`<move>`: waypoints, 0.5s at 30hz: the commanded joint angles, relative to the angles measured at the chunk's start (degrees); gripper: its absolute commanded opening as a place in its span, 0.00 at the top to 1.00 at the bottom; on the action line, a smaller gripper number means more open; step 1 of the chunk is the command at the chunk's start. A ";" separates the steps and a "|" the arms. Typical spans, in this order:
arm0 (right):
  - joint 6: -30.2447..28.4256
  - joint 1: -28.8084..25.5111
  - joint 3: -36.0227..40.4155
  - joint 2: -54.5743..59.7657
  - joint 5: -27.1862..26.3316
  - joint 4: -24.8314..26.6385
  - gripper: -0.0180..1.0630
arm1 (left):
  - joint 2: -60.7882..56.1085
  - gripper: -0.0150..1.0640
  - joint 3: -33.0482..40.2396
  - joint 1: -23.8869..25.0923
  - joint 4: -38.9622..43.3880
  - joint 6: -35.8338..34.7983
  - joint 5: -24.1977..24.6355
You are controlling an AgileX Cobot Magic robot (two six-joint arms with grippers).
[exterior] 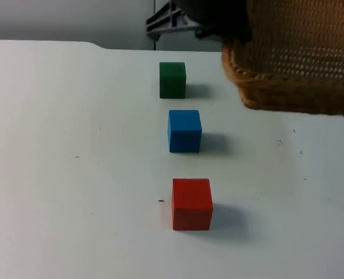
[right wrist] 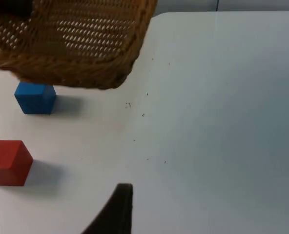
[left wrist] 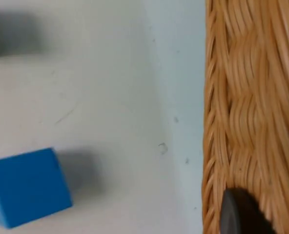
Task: Pick up the basket with the left hand and place the blue cube into the basket with the right hand.
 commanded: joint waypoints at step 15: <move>0.11 0.04 0.49 -0.06 -0.59 -0.28 0.02 | -24.22 0.99 32.04 13.43 -6.25 11.23 -5.15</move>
